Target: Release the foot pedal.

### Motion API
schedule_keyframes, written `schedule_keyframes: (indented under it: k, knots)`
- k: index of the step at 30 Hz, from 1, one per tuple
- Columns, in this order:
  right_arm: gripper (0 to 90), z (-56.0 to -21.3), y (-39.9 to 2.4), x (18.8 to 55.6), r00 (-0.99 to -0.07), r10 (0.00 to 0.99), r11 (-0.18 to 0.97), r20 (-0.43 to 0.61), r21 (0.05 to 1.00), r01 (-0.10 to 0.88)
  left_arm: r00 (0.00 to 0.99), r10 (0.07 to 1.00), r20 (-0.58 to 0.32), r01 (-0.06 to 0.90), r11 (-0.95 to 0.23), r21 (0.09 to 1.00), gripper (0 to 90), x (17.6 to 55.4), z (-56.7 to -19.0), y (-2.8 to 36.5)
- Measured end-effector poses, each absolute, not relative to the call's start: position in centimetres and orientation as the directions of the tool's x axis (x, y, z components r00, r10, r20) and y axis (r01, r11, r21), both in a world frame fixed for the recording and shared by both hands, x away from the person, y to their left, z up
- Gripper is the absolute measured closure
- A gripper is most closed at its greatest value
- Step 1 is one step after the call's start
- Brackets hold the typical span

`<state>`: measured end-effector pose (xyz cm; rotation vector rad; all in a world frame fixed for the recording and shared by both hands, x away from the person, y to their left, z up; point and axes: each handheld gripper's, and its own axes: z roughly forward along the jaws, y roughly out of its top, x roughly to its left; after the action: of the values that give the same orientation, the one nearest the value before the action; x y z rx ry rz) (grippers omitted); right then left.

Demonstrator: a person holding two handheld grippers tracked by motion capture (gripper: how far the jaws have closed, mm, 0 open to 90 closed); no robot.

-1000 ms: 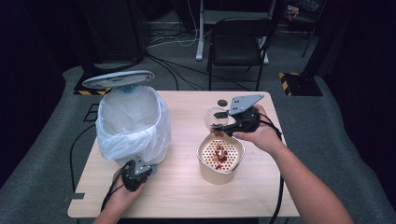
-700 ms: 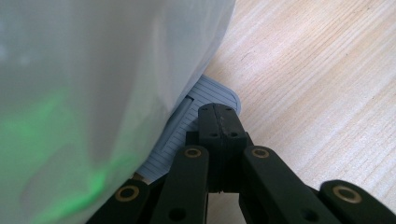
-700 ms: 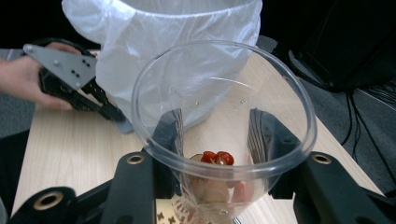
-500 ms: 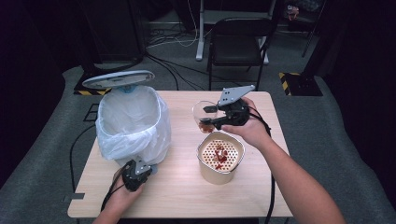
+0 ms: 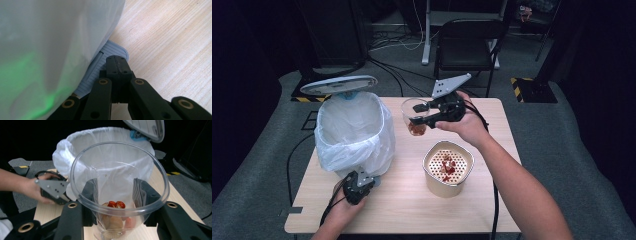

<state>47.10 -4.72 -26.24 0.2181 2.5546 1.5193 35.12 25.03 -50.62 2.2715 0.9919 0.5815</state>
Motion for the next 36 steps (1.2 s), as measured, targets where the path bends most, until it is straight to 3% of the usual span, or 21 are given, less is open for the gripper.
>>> schedule_keyframes:
  k: [15, 36]
  knots:
    - [55.3, -23.9, 2.0, 47.9, -0.984, 0.161, 0.443, -0.076, 0.896, 0.003, 0.631, 0.758, 0.165, 0.508, -0.565, 0.650, 90.0, 35.2, -50.5, 25.2]
    - [54.1, -26.0, 8.7, 47.8, -0.987, 0.140, 0.487, -0.084, 0.873, -0.005, 0.621, 0.766, 0.167, 0.508, -0.555, 0.659, 90.0, 35.1, -50.6, 25.1]
